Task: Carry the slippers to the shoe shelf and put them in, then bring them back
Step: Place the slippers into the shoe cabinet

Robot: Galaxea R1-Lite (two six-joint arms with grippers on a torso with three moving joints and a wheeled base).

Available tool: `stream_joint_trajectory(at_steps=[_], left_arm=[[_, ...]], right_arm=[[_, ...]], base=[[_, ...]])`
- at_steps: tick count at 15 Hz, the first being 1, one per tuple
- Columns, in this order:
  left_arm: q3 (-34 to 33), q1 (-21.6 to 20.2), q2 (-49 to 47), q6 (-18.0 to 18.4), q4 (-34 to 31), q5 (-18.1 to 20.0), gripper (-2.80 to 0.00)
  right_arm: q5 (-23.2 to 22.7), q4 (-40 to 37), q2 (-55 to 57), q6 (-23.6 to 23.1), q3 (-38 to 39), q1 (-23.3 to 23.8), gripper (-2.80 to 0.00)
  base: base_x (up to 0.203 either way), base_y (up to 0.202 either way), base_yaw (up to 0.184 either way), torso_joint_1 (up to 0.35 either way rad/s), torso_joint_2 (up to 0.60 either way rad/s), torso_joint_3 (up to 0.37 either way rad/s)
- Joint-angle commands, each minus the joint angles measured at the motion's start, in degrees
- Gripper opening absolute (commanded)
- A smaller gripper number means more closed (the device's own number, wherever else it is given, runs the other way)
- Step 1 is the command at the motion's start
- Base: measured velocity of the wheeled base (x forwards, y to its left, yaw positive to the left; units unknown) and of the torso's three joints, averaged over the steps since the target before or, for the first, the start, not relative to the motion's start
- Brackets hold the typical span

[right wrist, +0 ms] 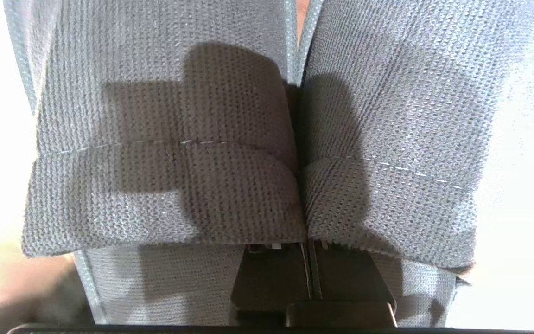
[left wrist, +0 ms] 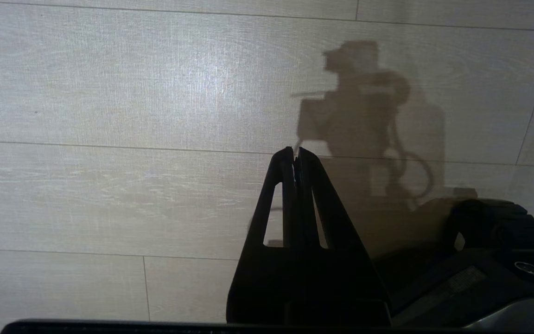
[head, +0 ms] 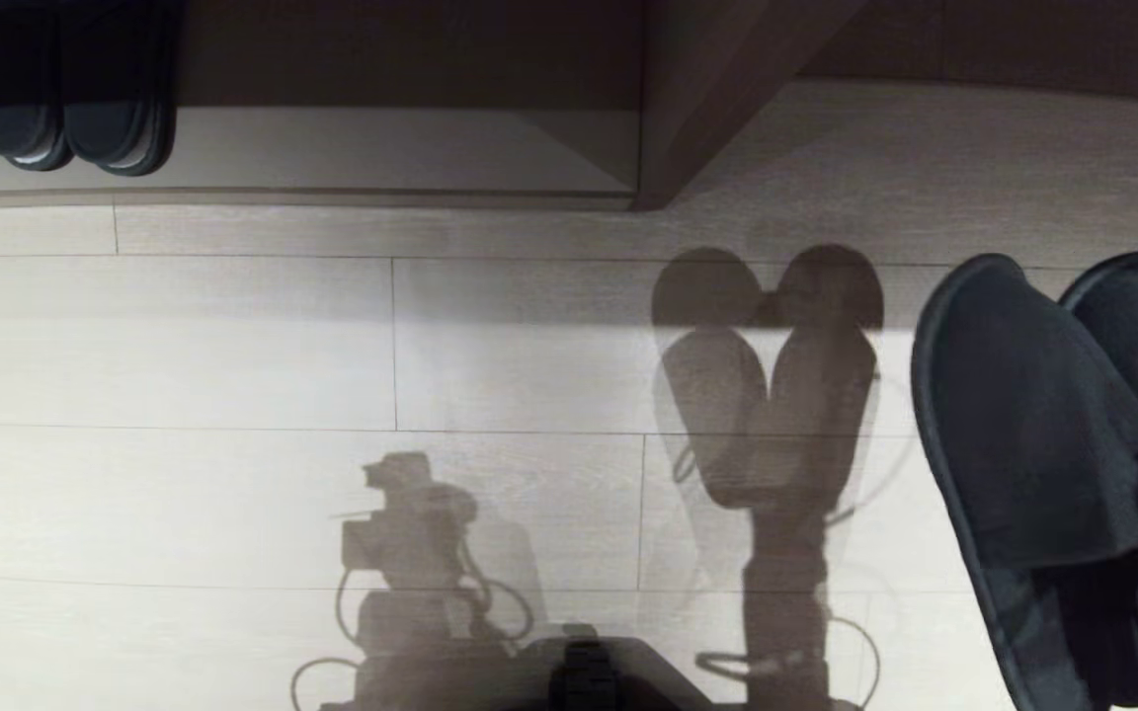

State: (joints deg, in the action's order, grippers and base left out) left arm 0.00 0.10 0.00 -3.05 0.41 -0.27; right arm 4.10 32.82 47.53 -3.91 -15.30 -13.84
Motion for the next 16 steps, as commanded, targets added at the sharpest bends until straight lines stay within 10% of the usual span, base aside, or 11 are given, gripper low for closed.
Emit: stream_joint_trajectory(at_steps=[1, 9, 16], left_arm=[[0.00, -0.01, 0.02, -0.03, 0.02, -0.08, -2.80], [0.00, -0.01, 0.08, -0.29, -0.06, -0.17, -2.80], [0.00, -0.01, 0.00, -0.20, -0.15, -0.26, -2.80]], right_arm=[[0.01, -6.62, -12.33, -0.61, 0.10, 2.85, -2.80], [-7.80, -24.63, -37.80, -1.02, 7.88, 12.03, -2.80], [-4.89, -32.73, -47.61, 0.75, 15.21, 12.96, -2.80]], base=[[0.000, 0.000, 0.000, 0.000, 0.00, 0.000], [0.000, 0.000, 0.000, 0.000, 0.00, 0.000], [0.000, 0.000, 0.000, 0.000, 0.00, 0.000]])
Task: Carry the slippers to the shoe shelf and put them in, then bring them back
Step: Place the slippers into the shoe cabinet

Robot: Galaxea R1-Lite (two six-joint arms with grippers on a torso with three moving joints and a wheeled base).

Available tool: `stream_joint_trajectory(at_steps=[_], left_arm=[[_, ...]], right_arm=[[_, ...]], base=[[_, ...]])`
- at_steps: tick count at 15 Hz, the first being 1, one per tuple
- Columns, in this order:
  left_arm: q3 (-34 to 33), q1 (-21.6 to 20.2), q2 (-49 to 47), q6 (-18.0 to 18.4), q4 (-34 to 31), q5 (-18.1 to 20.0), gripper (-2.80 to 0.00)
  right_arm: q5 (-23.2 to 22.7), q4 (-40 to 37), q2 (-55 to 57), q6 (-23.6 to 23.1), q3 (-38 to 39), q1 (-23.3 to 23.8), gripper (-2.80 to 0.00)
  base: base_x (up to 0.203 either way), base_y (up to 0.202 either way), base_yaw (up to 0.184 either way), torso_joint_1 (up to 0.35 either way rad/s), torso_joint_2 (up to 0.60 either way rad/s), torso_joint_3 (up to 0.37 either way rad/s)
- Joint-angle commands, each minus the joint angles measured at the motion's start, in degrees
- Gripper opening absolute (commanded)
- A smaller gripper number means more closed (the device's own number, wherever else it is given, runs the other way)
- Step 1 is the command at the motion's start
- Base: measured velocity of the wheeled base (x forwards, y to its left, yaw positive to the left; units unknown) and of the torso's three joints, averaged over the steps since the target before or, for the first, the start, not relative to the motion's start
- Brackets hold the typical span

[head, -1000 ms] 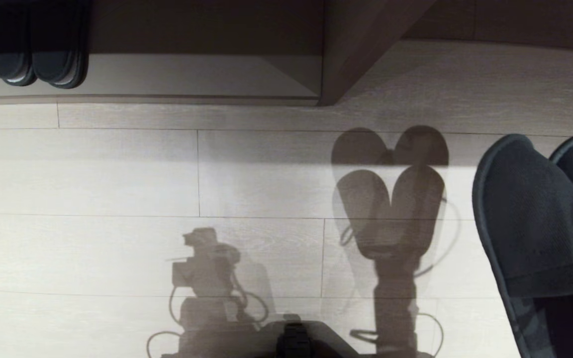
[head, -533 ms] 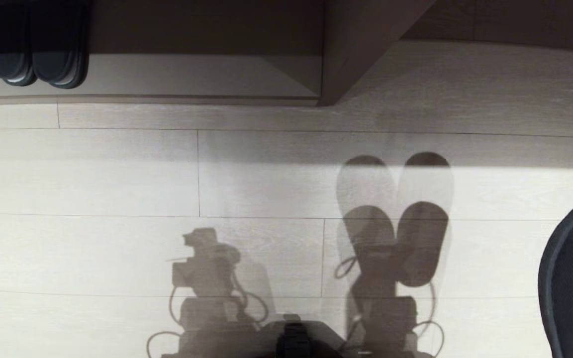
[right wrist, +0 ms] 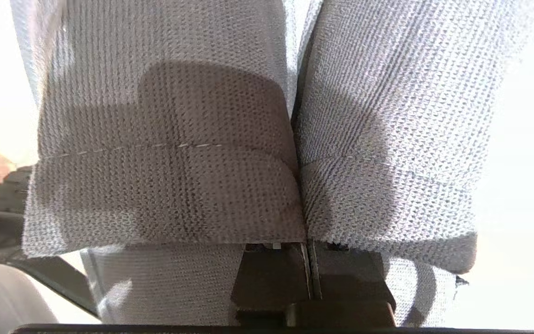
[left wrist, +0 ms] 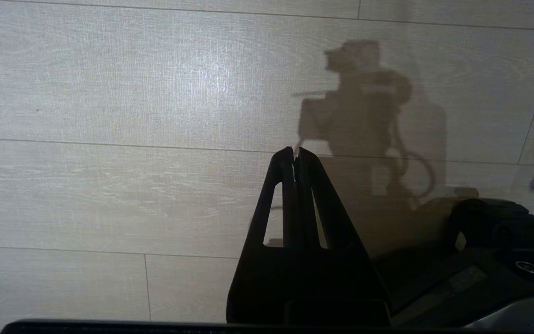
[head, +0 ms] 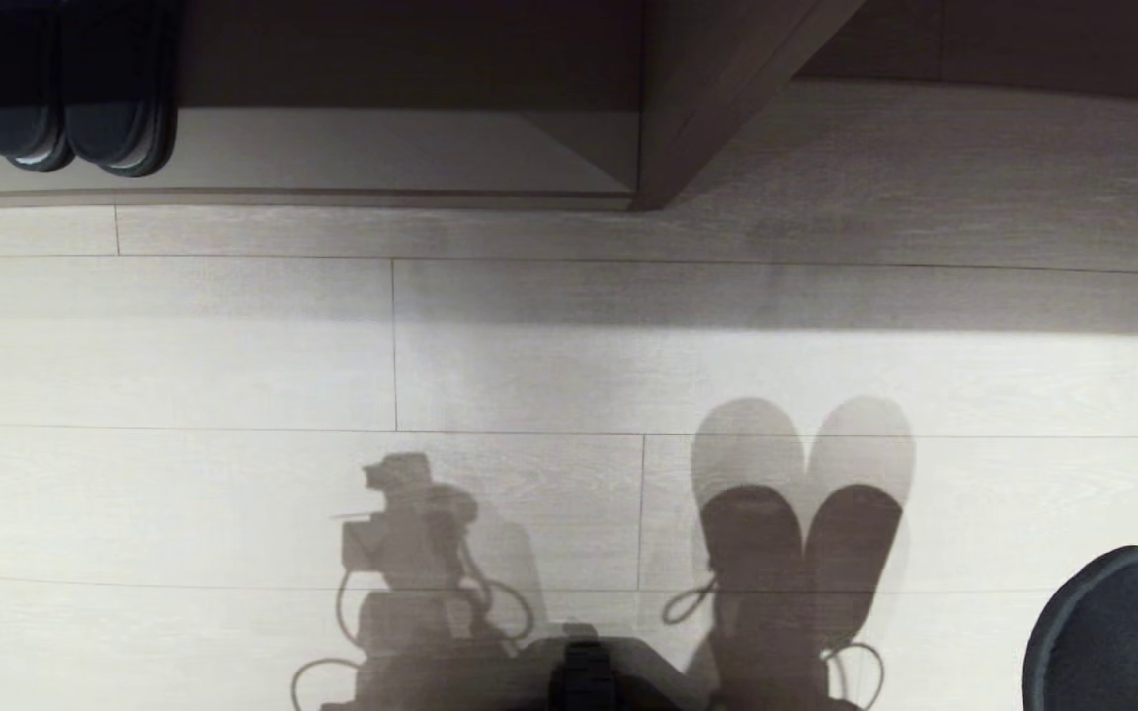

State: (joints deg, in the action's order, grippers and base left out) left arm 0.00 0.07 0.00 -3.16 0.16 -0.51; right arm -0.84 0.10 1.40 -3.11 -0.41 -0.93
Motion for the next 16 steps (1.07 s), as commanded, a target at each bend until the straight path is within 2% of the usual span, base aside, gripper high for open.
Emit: stream_joint_trajectory(at_steps=[1, 7, 16], left_arm=[[0.00, 0.01, 0.05, 0.08, 0.01, -0.02, -2.80], [0.00, 0.01, -0.09, -0.09, 0.01, -0.10, -2.80], [0.00, 0.01, -0.09, -0.18, 0.10, -0.10, -2.80]], right_arm=[[0.05, -0.01, -1.41, -0.13, 0.40, 0.05, -2.80], [0.05, -0.10, -1.40, -0.06, 0.33, 0.05, -2.80], [-0.04, -0.01, -1.40, -0.49, 0.33, 0.05, -2.80]], base=[[0.000, 0.000, 0.000, 0.000, 0.00, 0.000], [0.000, 0.000, 0.000, 0.001, 0.00, 0.025], [0.000, 0.000, 0.000, 0.002, 0.00, 0.195]])
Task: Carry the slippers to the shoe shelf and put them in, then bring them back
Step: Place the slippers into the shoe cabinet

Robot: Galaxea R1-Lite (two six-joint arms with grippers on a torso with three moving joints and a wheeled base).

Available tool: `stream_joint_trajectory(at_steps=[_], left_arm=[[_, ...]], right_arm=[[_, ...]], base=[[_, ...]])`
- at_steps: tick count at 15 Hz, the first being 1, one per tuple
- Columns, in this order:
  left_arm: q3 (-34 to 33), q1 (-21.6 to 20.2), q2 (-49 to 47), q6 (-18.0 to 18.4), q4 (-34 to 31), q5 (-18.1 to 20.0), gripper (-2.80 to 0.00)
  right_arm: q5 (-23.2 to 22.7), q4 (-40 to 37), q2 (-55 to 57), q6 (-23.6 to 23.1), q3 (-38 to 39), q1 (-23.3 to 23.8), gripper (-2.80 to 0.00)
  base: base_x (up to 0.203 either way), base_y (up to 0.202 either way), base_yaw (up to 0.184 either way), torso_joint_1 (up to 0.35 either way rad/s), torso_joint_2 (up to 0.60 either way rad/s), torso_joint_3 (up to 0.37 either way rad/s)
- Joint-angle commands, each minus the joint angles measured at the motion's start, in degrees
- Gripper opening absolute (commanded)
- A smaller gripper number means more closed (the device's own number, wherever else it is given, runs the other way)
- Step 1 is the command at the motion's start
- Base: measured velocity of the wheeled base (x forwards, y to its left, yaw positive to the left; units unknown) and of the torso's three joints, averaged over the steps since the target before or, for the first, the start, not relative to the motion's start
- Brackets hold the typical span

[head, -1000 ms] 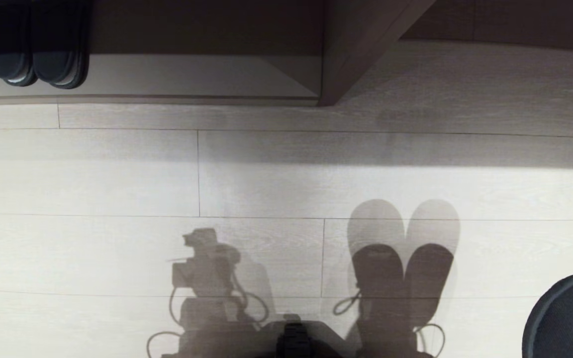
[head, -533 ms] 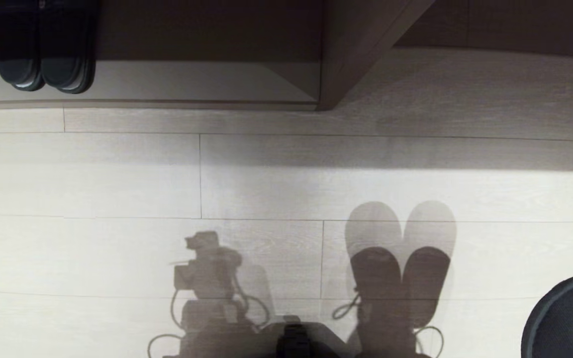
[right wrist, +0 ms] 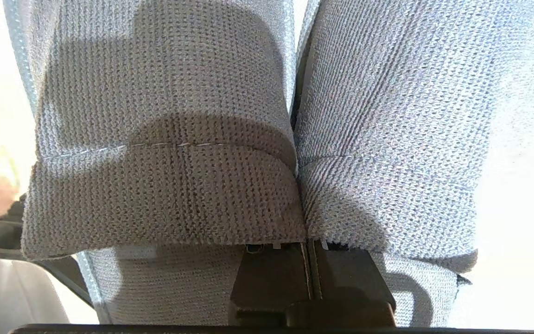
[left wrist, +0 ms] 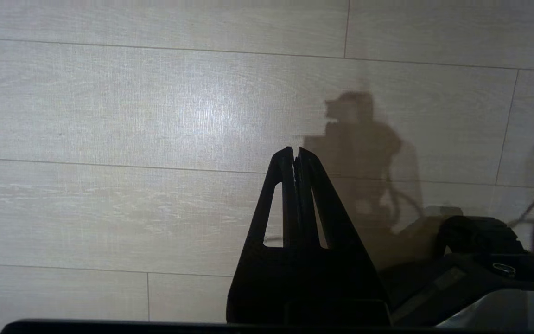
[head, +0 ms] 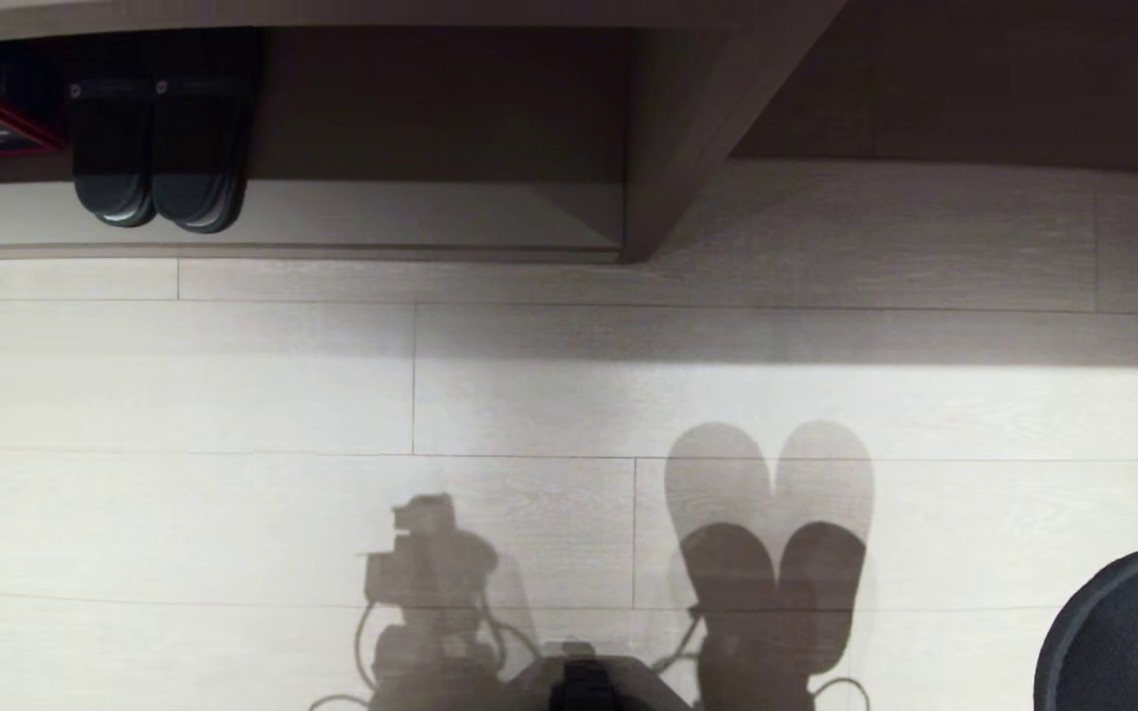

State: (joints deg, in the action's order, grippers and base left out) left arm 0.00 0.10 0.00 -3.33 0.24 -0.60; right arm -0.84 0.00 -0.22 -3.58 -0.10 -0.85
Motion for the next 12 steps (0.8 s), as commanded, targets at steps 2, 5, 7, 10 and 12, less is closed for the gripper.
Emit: stream_joint_trajectory(at_steps=[2, 5, 7, 10, 12], left_arm=[[0.00, -0.01, -0.09, -0.01, 0.02, -0.02, -2.80], [0.00, -0.01, -0.09, -0.10, 0.02, -0.02, -2.80], [0.00, -0.01, -0.09, -0.10, 0.02, -0.02, -2.80], [0.00, -0.01, -0.09, -0.08, 0.02, -0.02, -2.80], [0.00, -0.01, -0.09, -0.10, 0.02, -0.02, -2.80]], right_arm=[[-0.04, 0.09, 0.22, -0.08, 0.01, -0.03, -2.80], [-0.04, 0.09, 0.22, -0.02, 0.01, -0.03, -2.80], [-0.04, 0.09, 0.22, -0.02, 0.01, -0.03, -2.80], [-0.04, 0.09, 0.22, -0.11, 0.01, -0.03, -2.80], [-0.04, 0.09, 0.22, -0.11, 0.01, -0.03, -2.80]], base=[[0.000, 0.000, 0.000, 0.000, 0.00, 0.203], [0.000, 0.000, 0.000, 0.002, 0.00, 0.198], [0.000, 0.000, 0.000, 0.005, 0.00, 0.207], [0.000, 0.000, 0.000, 0.004, 0.00, 0.197], [0.000, 0.000, 0.000, 0.002, 0.00, 0.202]])
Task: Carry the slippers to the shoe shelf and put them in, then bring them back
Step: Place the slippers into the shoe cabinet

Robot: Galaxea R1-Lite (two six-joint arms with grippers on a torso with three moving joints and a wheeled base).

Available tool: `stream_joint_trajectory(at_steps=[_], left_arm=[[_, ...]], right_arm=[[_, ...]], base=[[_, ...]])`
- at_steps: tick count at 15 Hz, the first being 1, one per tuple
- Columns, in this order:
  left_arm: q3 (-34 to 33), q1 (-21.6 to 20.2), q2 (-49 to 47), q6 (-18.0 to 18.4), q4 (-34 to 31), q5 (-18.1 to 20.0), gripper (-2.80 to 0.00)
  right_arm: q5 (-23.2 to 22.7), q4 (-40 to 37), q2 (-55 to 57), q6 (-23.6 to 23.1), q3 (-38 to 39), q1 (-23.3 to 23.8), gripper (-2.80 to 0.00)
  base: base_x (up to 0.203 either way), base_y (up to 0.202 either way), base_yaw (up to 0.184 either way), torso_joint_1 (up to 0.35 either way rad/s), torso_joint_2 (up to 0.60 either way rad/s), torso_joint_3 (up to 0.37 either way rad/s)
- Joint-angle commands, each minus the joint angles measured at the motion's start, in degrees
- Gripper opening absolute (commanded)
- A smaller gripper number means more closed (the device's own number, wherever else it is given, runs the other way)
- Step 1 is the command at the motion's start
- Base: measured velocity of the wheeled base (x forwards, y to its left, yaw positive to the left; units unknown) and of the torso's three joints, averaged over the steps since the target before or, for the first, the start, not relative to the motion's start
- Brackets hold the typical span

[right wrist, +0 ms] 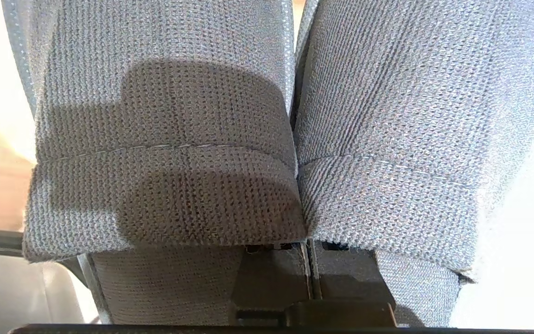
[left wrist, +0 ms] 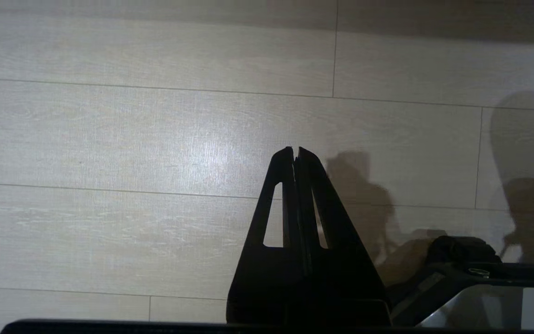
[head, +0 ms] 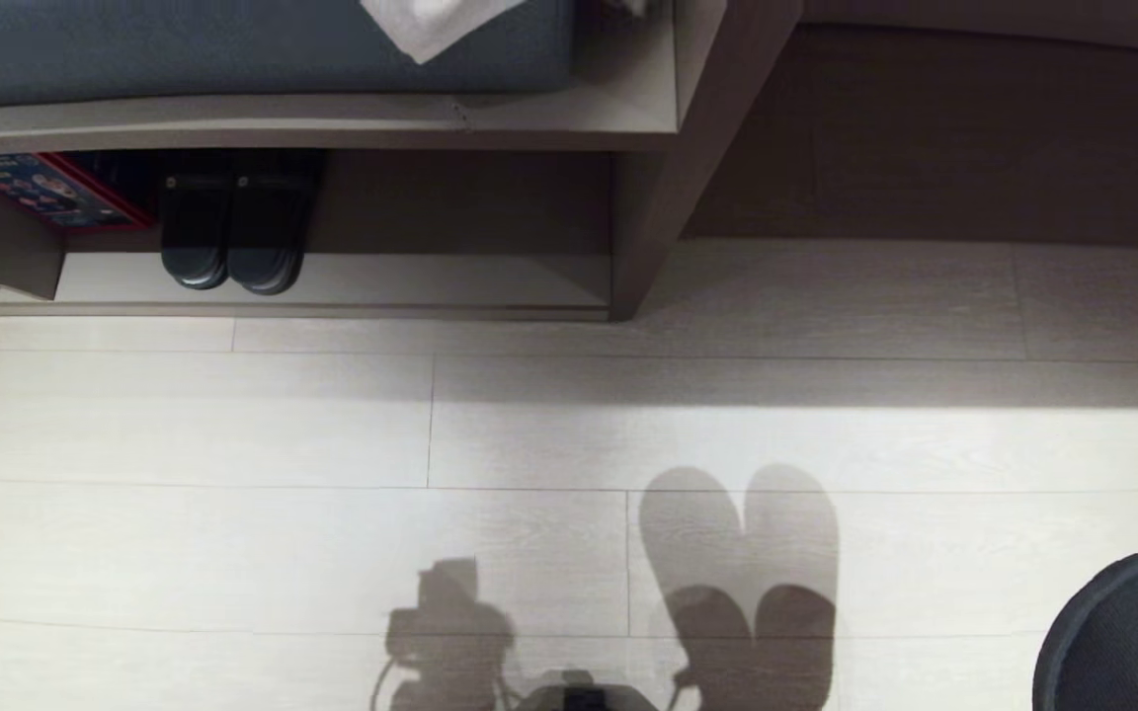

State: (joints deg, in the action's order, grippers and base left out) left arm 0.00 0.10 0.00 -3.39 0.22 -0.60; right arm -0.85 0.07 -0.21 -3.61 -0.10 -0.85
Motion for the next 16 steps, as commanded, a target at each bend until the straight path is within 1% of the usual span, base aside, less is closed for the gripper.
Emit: stream_joint_trajectory(at_steps=[1, 16], left_arm=[[0.00, -0.01, -0.09, -0.04, 0.04, -0.02, -2.80], [0.00, -0.01, 0.00, -0.21, 0.04, -0.02, -2.80]], right_arm=[[-0.03, 0.01, 0.21, -0.08, 0.01, -0.03, -2.80], [0.06, -0.07, 0.12, 0.27, 0.01, -0.03, -2.80]], base=[[0.000, 0.000, 0.000, 0.004, 0.00, 0.210], [0.000, 0.000, 0.000, 0.003, 0.00, 0.202]])
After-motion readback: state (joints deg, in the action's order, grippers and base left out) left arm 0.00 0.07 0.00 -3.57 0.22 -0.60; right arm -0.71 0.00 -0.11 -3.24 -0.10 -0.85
